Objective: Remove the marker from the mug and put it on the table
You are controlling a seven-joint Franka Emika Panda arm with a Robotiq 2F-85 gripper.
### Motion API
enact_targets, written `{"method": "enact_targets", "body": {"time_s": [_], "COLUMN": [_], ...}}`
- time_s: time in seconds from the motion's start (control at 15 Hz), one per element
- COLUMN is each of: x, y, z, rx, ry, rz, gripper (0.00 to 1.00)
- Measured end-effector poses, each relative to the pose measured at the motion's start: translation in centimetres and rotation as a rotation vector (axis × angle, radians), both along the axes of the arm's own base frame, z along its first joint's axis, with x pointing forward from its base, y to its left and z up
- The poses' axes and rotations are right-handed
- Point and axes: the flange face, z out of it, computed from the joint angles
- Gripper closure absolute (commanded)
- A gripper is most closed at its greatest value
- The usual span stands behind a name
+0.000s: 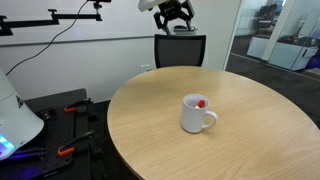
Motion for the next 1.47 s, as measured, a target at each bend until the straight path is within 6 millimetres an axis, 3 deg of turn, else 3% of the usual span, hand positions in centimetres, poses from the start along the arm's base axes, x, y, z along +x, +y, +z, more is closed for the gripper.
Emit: {"method": "enact_targets", "body": {"time_s": [0.53,1.07,1.47], "x": [-0.4,-0.7,-2.2], "y": [-0.5,-7.8,-11.4], "z": [-0.1,1.4,1.0], "rx": [-0.003,-0.007,0.009], "ry": [0.002,0.072,0.191], "rz": [-0.006,-0.151,-0.24], "gripper": [0.0,0.0,0.0]}}
